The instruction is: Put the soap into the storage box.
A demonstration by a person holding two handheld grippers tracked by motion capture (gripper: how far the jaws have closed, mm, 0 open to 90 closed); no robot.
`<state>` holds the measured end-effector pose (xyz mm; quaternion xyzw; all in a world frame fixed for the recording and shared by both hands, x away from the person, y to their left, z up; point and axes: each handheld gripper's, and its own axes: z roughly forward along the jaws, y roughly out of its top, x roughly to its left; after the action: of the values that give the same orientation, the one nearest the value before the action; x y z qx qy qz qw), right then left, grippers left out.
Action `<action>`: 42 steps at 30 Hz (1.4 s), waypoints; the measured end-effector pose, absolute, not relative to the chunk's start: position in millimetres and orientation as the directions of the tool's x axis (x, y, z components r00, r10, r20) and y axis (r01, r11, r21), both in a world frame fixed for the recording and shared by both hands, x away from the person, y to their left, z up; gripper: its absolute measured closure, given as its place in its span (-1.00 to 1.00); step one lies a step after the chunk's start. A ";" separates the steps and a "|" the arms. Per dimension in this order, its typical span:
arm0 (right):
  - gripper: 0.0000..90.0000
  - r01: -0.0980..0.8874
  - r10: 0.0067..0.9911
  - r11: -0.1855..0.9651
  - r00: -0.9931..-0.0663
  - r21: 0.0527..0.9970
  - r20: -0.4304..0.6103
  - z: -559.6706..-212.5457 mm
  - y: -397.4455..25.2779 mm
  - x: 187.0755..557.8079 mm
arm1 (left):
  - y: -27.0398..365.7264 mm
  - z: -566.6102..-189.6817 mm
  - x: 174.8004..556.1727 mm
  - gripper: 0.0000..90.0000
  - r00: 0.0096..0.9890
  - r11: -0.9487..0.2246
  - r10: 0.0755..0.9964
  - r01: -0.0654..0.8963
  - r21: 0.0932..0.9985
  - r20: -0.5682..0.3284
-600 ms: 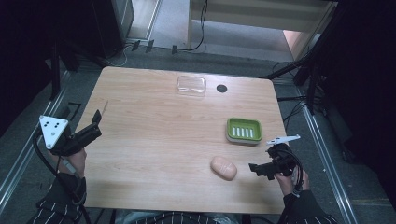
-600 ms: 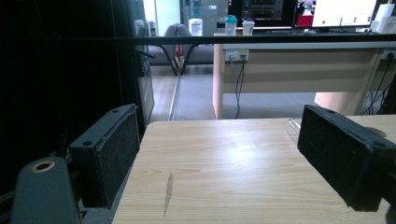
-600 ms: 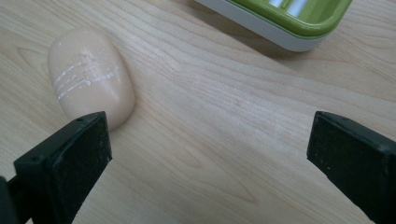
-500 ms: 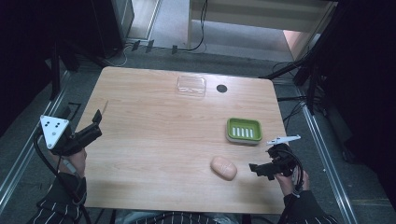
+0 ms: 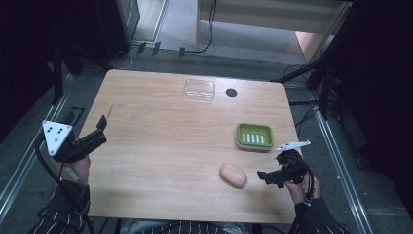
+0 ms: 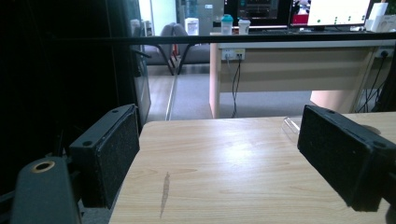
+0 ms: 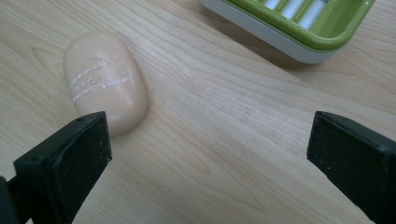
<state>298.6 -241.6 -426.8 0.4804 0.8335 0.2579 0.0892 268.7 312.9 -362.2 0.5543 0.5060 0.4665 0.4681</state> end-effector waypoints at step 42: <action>-0.99 0.690 0.760 0.549 -0.647 0.472 0.062 -427.0 -187.5 320.2 | 311.3 -363.5 270.5 -0.70 0.066 -0.064 0.996 0.133 0.989 0.055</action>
<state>320.2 -187.5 -427.0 0.4133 0.8769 0.2338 0.0749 270.5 311.3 -363.5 0.5628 0.5016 0.4638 0.4652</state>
